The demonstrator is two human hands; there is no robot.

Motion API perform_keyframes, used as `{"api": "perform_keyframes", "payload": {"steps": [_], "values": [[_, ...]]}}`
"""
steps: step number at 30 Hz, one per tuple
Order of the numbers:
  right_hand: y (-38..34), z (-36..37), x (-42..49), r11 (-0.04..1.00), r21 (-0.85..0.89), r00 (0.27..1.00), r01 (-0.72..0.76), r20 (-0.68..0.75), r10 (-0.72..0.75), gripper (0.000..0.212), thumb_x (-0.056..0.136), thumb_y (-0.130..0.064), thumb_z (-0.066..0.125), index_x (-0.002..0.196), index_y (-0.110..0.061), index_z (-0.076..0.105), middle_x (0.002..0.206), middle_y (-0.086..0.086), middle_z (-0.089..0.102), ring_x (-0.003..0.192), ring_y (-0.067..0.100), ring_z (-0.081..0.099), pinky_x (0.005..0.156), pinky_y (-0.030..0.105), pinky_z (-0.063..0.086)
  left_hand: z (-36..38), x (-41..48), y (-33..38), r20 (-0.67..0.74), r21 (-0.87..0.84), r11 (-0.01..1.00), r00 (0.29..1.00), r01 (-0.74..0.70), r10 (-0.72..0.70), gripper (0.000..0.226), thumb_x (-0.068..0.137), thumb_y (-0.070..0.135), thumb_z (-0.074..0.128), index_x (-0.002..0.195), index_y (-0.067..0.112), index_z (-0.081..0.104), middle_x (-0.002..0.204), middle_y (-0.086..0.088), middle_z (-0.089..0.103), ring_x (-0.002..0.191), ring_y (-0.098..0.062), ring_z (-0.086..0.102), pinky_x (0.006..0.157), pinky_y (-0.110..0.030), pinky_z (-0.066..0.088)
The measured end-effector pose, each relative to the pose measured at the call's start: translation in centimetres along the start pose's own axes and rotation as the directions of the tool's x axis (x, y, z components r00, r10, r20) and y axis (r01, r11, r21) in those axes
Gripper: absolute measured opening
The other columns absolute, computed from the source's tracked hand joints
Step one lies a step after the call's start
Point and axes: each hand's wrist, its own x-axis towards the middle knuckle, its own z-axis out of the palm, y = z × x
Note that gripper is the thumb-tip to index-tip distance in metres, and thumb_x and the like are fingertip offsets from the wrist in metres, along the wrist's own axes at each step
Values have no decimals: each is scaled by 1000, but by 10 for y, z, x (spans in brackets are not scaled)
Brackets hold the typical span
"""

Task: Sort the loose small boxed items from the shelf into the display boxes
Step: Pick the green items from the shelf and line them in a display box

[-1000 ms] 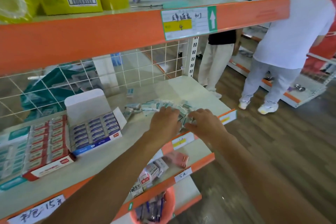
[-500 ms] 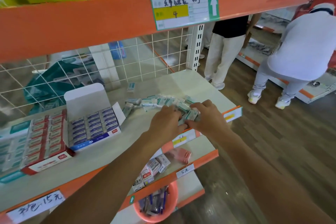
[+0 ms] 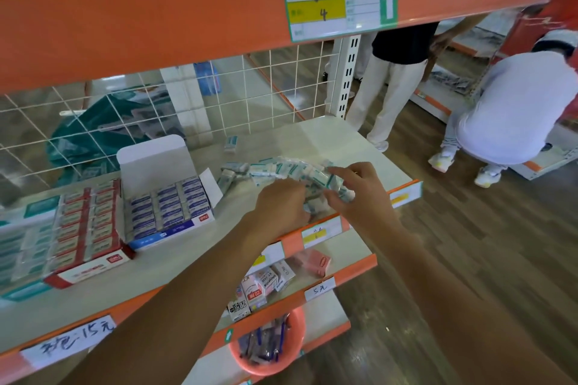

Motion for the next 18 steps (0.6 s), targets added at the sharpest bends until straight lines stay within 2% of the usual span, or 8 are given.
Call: {"api": "perform_keyframes", "payload": {"steps": [2,4,6,7,11,13,15,18], "values": [[-4,2,1,998,42,999,42,-26,-41,39,79,-28,76,117,-23,68,111,4,52,83,14,60,69,3,42,-4,-6,-8,-19,-54,997,999,49,-50,42,79,51,67,74,11,57,67,-8,50,74,-30,58,53,-28,30],[-13,6,2,991,108,997,75,-43,-71,38,78,-22,78,115,-19,69,113,7,52,82,16,62,76,11,50,-12,-11,-16,-18,-90,991,994,104,-106,39,77,46,68,65,14,48,66,-6,46,70,-29,57,53,-29,30],[-23,11,4,978,183,993,101,-85,-87,37,77,-17,78,113,-15,69,116,9,51,81,19,64,80,24,56,-22,-15,-22,-35,-165,977,989,139,-146,27,77,32,66,74,10,51,79,-9,55,76,-28,58,56,-28,33],[-28,14,5,974,197,990,115,-104,-96,37,77,-16,78,113,-14,69,117,8,52,81,19,64,80,24,55,-26,-18,-24,-55,-215,966,986,141,-156,22,77,26,65,77,7,53,81,-10,57,75,-27,58,55,-28,33],[-50,23,9,964,208,983,167,-113,-146,28,83,-11,70,111,-8,70,111,8,58,81,15,62,79,6,47,-36,-32,-37,-110,-364,919,972,154,-207,20,78,19,63,85,6,50,79,-7,51,68,-20,47,50,-26,28],[-61,27,11,968,219,989,122,-110,-99,20,91,-9,59,107,-6,69,105,10,63,81,16,63,74,1,41,-38,-40,-46,-133,-449,880,962,156,-239,22,76,17,63,86,10,46,82,-4,52,70,-17,47,54,-27,30],[-71,33,13,970,237,996,47,-86,-27,21,97,-12,49,103,-7,68,95,9,69,80,15,66,68,5,40,-41,-49,-53,-136,-535,831,954,156,-266,23,77,13,64,91,13,45,78,2,53,68,-12,49,56,-24,35],[-89,40,14,925,372,996,-76,-12,87,22,101,-16,42,101,-12,64,78,4,70,69,2,67,59,6,41,-45,-61,-65,-140,-580,800,948,154,-284,27,77,8,64,99,13,49,80,5,52,70,-9,50,56,-21,34]]}}
